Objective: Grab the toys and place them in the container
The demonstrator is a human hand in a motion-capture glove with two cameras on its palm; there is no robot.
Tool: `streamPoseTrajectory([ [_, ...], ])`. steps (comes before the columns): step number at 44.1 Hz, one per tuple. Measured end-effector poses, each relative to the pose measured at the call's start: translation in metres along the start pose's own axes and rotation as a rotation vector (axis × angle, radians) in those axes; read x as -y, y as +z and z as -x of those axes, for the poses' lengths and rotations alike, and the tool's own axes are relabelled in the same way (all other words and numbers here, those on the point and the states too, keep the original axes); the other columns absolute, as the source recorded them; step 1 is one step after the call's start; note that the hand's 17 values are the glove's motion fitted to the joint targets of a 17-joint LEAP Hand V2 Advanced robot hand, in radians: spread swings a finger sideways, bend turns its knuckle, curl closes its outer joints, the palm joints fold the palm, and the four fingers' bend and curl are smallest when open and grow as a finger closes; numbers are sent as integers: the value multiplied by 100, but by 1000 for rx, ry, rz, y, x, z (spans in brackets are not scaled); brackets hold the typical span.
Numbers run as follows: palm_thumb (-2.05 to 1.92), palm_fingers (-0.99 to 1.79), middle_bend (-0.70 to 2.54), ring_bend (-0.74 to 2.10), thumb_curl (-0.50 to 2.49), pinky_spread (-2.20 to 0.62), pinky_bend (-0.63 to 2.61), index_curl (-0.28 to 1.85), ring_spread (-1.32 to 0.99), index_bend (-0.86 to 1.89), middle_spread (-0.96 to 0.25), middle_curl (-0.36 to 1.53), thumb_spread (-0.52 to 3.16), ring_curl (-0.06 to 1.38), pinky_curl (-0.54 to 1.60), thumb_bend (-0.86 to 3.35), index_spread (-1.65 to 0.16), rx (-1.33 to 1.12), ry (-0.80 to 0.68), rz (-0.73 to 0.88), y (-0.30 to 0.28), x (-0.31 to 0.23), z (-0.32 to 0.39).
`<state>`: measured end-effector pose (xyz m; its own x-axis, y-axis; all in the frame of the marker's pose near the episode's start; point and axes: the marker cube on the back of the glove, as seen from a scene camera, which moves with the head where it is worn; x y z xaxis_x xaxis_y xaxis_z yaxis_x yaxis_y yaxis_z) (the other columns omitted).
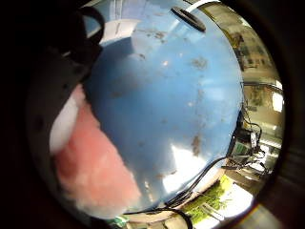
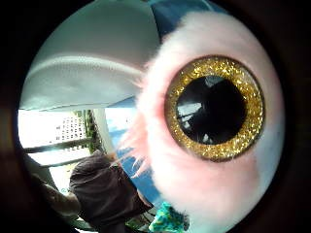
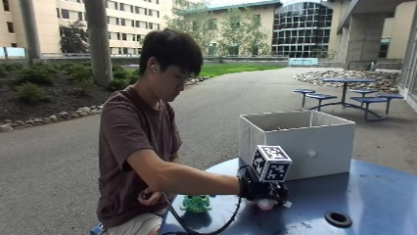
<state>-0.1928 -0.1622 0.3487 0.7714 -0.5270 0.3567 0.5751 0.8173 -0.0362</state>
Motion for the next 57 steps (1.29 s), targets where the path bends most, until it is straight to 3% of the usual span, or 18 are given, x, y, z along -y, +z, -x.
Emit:
streamPoseTrajectory([
  [3,87,153,99,77,68,-39,69,42,-31,74,-15,59,115,51,36,35,-8,48,13,27,-1,5,4],
  [9,90,147,112,104,79,-42,78,50,-30,90,-13,65,97,60,41,35,-2,103,75,68,-30,5,-1],
  [12,86,130,117,109,83,-39,87,54,-30,96,-14,68,85,63,44,32,-4,115,129,29,-69,-2,-8],
  [14,79,104,121,107,84,-38,85,57,-33,100,-16,71,77,64,45,26,-7,121,158,-5,-100,-7,-10],
  [19,67,80,126,107,86,-38,92,65,-38,104,-18,76,65,69,51,15,-11,115,208,-96,-182,-23,-10],
  [32,65,59,136,113,93,-37,108,77,-47,108,-22,86,51,75,59,8,-19,-40,275,-298,-339,-29,57],
  [42,66,50,141,120,98,-36,115,86,-50,111,-23,91,46,79,63,4,-23,-77,176,-338,-364,24,142],
  [57,67,43,145,126,102,-34,121,98,-51,112,-24,96,44,83,66,0,-27,-160,62,-230,-317,146,281],
])
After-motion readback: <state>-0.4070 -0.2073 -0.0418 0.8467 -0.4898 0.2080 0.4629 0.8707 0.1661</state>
